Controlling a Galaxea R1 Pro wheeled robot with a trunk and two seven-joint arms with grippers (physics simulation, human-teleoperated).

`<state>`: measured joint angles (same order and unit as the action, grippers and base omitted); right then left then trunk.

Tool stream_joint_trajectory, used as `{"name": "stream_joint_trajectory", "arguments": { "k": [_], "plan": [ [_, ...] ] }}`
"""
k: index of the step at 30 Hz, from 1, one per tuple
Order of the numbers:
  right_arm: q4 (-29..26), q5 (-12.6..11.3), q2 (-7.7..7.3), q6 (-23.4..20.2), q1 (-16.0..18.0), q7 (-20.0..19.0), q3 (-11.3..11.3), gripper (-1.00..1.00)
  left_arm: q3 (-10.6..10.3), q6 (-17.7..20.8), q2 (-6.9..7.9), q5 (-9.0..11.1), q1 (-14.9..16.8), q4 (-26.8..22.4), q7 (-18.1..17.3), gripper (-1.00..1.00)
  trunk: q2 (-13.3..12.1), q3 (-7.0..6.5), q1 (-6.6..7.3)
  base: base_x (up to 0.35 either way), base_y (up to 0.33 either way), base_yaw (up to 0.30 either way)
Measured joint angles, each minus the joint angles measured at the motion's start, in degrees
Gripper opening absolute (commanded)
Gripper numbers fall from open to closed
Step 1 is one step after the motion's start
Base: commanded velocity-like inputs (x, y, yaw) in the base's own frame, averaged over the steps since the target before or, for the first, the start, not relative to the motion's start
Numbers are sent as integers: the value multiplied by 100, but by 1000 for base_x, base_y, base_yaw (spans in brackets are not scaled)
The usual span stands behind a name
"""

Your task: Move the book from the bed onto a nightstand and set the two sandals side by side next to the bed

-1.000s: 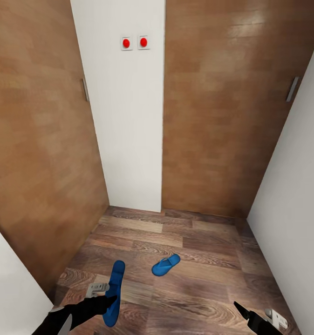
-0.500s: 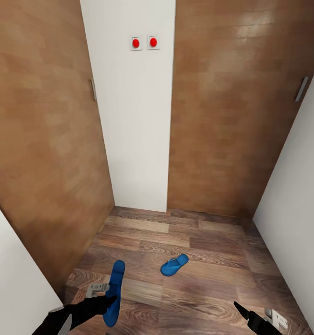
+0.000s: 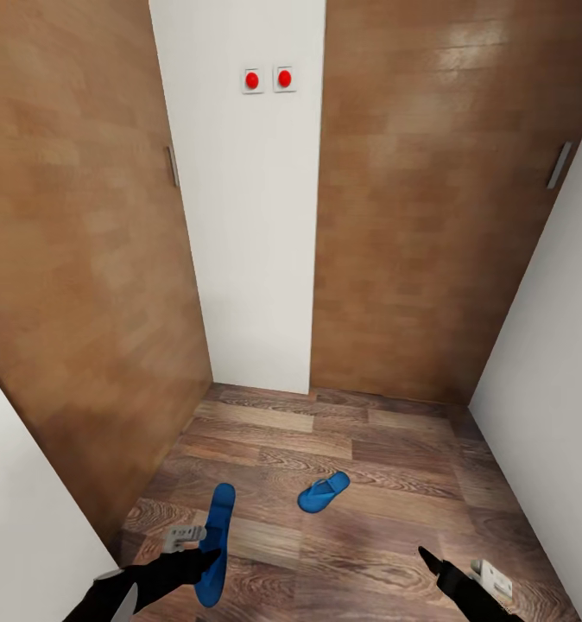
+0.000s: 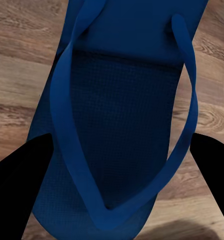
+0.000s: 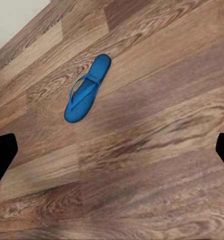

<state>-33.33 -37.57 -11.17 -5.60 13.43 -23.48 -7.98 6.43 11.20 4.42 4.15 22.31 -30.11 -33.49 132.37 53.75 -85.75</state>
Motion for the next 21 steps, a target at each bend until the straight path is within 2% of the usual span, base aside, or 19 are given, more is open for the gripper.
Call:
{"name": "stream_joint_trajectory", "arguments": {
  "k": [2, 4, 5, 6, 9, 12, 15, 17, 19, 21],
  "plan": [
    [-267, -11, 327, -21, 51, 939, 3, 100, 3, -1, -21, -1, 0, 0, 2, -100, 0, 0, 0, 0, 0, 0],
    [-595, -28, 709, -37, 330, 1856, 4, 100, 4, -2, -27, -2, 1, 2, 6, -100, 0, -1, 0, 0, 0, 0],
    [-657, -28, 810, -48, 447, 2053, 2, 100, 5, -1, -27, -3, 0, -1, 9, -100, 0, 0, 0, 0, 0, 0],
    [-739, -26, 975, -84, 651, 2338, -6, 100, 6, -2, -27, -6, 1, -2, 14, -100, 0, -1, 0, 0, 0, 0],
    [-833, -26, 1277, -298, 1105, 2784, -2, 100, 8, -1, -27, -6, 0, 0, 26, -100, 0, -1, 0, 0, 0, 0],
    [-867, -29, 1474, -678, 1518, 2953, 2, 100, 6, -1, -32, -3, 0, 1, 38, -100, 0, -1, 0, 0, 0, 0],
    [-853, -32, 1567, -947, 2007, 3257, 21, 100, 10, 2, -30, -2, 0, 1, 43, -100, 0, -1, 0, 0, 0, 0],
    [-821, -37, 1631, -1018, 2237, 3686, 26, 100, 13, 7, -28, -1, 0, 0, 43, -100, 0, 0, 0, 0, 0, 0],
    [-782, -56, 1690, -1069, 2496, 4502, 36, 100, 14, 14, -27, -1, 0, 1, 44, -100, 0, -1, 0, 0, 0, 0],
    [-764, -74, 1718, -1086, 2700, 4942, 39, 100, 15, 18, -27, 4, 0, 0, 44, -100, 0, -1, 0, 0, 0, 0]
  ]
}}
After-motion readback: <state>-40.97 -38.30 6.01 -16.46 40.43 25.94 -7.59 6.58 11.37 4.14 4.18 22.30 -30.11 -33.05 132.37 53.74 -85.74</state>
